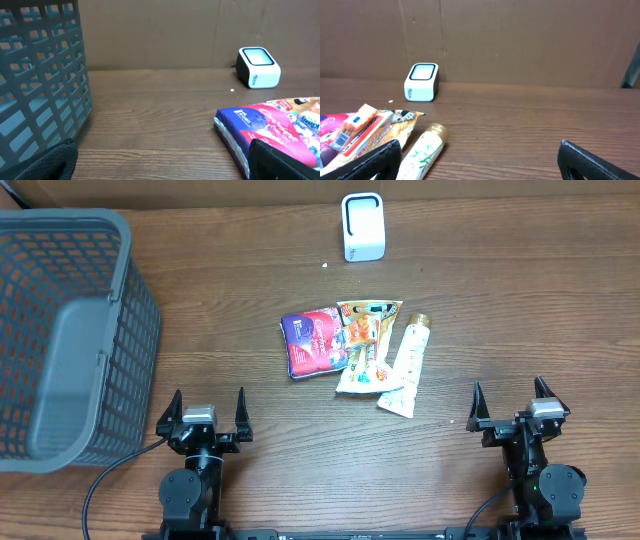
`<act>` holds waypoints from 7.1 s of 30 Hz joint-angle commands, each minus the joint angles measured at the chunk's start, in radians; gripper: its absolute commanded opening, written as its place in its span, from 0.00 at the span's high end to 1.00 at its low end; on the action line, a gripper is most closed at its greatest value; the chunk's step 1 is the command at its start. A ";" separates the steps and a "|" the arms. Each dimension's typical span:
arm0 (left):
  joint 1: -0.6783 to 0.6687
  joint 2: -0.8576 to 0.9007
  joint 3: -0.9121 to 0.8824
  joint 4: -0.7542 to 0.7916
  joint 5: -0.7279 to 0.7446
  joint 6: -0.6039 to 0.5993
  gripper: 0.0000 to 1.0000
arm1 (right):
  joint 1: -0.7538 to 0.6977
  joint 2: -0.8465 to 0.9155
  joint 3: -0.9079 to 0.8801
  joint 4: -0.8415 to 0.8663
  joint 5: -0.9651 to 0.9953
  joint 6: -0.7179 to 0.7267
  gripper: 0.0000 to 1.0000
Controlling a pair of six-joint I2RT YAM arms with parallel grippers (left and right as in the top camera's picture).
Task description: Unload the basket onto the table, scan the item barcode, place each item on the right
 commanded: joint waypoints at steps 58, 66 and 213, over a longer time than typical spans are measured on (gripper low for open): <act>0.021 -0.010 -0.004 0.003 0.011 -0.034 0.00 | -0.002 -0.008 -0.010 0.006 0.006 -0.001 0.00; 0.021 -0.010 -0.004 0.003 0.011 -0.034 0.00 | -0.002 -0.008 -0.010 0.006 0.006 0.000 0.00; 0.021 -0.010 -0.004 0.003 0.011 -0.034 0.00 | -0.003 -0.008 -0.010 0.006 0.010 0.045 0.00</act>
